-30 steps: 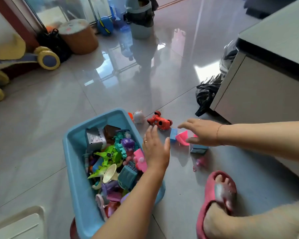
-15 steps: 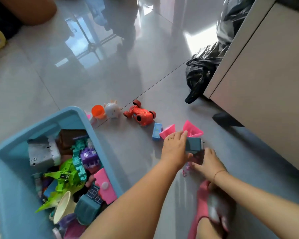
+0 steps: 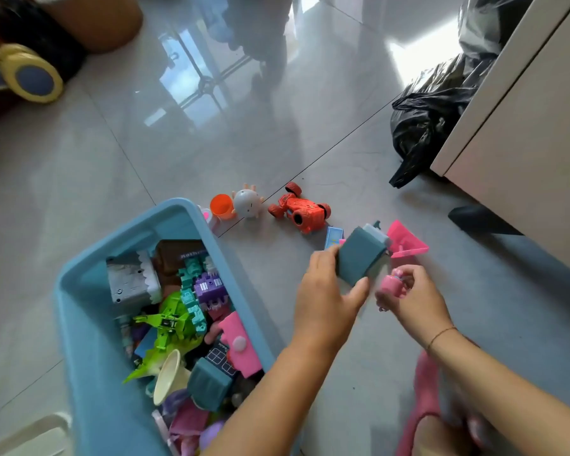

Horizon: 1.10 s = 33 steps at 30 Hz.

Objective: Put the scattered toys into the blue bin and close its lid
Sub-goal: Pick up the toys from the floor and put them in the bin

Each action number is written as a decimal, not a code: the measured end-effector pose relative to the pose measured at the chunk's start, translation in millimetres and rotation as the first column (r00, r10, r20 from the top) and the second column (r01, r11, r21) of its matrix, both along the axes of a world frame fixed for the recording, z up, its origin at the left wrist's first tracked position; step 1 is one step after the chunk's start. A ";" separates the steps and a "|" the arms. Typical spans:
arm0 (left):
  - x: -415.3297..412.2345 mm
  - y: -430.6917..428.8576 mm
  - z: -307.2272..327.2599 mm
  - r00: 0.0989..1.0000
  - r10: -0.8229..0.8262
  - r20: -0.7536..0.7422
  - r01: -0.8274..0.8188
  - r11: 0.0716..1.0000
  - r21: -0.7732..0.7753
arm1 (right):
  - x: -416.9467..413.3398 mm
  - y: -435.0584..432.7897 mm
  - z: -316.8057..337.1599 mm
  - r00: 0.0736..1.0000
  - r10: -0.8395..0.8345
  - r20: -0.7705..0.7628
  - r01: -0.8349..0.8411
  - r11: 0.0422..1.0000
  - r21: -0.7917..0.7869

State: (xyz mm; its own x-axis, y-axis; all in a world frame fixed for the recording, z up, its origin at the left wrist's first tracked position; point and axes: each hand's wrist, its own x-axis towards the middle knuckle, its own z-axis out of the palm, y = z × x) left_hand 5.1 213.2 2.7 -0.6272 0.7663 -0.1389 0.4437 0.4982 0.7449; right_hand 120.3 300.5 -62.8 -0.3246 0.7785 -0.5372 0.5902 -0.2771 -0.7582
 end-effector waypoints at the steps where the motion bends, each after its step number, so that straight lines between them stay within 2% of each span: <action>1: -9.7 -14.4 16.6 0.997 0.072 -0.015 -0.071 0.995 0.069 | -9.8 -6.2 20.9 0.996 0.006 -0.093 -0.005 1.000 0.016; 2: -21.2 -30.3 31.9 0.987 0.156 -0.032 -0.151 0.980 0.127 | -21.0 -13.3 42.9 0.980 0.057 -0.190 -0.049 0.998 0.046; 4: -47.6 -65.7 55.8 0.926 0.375 -0.042 -0.358 0.908 0.215 | -45.9 -31.3 84.8 0.903 0.269 -0.334 -0.242 0.963 0.122; 7: -86.3 -118.7 74.6 0.731 0.677 -0.092 -0.645 0.728 0.234 | -82.3 -62.8 119.6 0.702 0.578 -0.417 -0.542 0.813 0.213; 10: -113.3 -165.1 73.7 0.527 0.826 -0.199 -0.820 0.556 0.140 | -115.8 -94.2 123.3 0.521 0.746 -0.414 -0.709 0.649 0.278; 12: -121.5 -187.1 65.9 0.475 0.847 -0.239 -0.864 0.500 0.053 | -130.7 -108.8 116.6 0.406 0.846 -0.346 -0.764 0.522 0.379; 13: -122.6 -193.1 61.5 0.488 0.833 -0.260 -0.865 0.502 -0.014 | -134.7 -112.0 111.6 0.364 0.888 -0.281 -0.773 0.456 0.440; 14: -121.4 -195.0 57.8 0.518 0.808 -0.282 -0.852 0.517 -0.084 | -136.0 -111.6 106.7 0.352 0.913 -0.206 -0.765 0.407 0.499; 16: -112.6 -185.5 55.1 0.588 0.750 -0.303 -0.806 0.573 -0.146 | -131.7 -100.0 96.4 0.426 0.898 -0.108 -0.693 0.401 0.600; 20: -75.8 -121.3 57.5 0.777 0.579 -0.247 -0.604 0.797 -0.032 | -102.0 -39.3 56.3 0.737 0.670 -0.092 -0.468 0.603 0.645; 22: -53.9 -78.4 49.4 0.883 0.407 -0.235 -0.415 0.910 0.017 | -78.7 -0.1 27.8 0.848 0.528 0.053 -0.453 0.669 0.589; 23: -44.3 -56.4 42.3 0.919 0.312 -0.243 -0.318 0.948 0.016 | -65.9 18.3 13.4 0.874 0.463 0.148 -0.463 0.701 0.543; 25: -30.1 -15.1 18.4 0.963 0.123 -0.241 -0.143 0.988 -0.066 | -41.0 48.4 -12.3 0.868 0.370 0.331 -0.489 0.748 0.449; 27: -21.2 21.3 -11.5 0.984 -0.058 -0.171 0.011 0.965 -0.263 | -22.2 69.7 -30.0 0.817 0.357 0.453 -0.539 0.752 0.379; 30: -14.1 55.0 -61.0 0.929 -0.348 -0.127 0.233 0.816 -0.529 | -11.6 86.0 -45.8 0.703 0.455 0.547 -0.666 0.691 0.282; 33: -19.0 65.3 -99.9 0.816 -0.558 -0.148 0.350 0.683 -0.641 | -15.0 91.5 -55.4 0.604 0.527 0.599 -0.761 0.605 0.236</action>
State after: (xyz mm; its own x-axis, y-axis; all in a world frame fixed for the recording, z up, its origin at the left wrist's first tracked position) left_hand -13.9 278.5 -97.3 -0.3074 0.8076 -0.5033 0.8788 0.4438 0.1755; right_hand 105.3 392.0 -118.2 -0.6605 0.6209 -0.4222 0.7475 0.5964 -0.2924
